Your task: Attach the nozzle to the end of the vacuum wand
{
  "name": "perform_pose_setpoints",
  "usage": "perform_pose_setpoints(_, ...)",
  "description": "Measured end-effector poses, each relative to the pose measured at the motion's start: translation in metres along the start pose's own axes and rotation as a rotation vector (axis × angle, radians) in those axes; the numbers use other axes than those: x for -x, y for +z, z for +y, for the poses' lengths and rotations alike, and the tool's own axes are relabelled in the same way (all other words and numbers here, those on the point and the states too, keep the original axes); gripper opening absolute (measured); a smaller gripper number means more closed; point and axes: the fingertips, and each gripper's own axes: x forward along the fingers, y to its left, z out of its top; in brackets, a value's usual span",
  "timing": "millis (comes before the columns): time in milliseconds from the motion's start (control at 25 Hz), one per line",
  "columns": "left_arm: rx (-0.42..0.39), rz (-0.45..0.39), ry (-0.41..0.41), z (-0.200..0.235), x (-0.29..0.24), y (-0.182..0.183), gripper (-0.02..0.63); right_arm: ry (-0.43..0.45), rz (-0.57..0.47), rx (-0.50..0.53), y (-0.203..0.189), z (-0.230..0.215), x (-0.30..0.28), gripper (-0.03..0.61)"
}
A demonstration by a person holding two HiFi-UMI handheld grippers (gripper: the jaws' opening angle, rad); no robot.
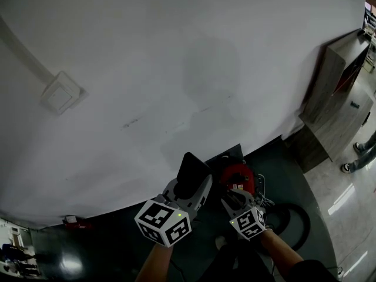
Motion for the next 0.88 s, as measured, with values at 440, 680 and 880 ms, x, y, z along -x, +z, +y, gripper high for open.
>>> perform_pose_setpoints(440,0.068,-0.054,0.023,0.018,0.01,-0.008,0.083,0.02,-0.006,-0.034,-0.001,0.009,-0.008,0.146)
perform_pose_setpoints(680,0.082,-0.029,0.019,0.027,0.006,-0.012,0.083,0.036,0.009,0.011,-0.001,0.019,-0.012,0.144)
perform_pose_setpoints(880,0.074,-0.039,0.021,0.026,0.01,-0.013,0.083,0.038,0.008,-0.012,-0.002,0.018,-0.015,0.144)
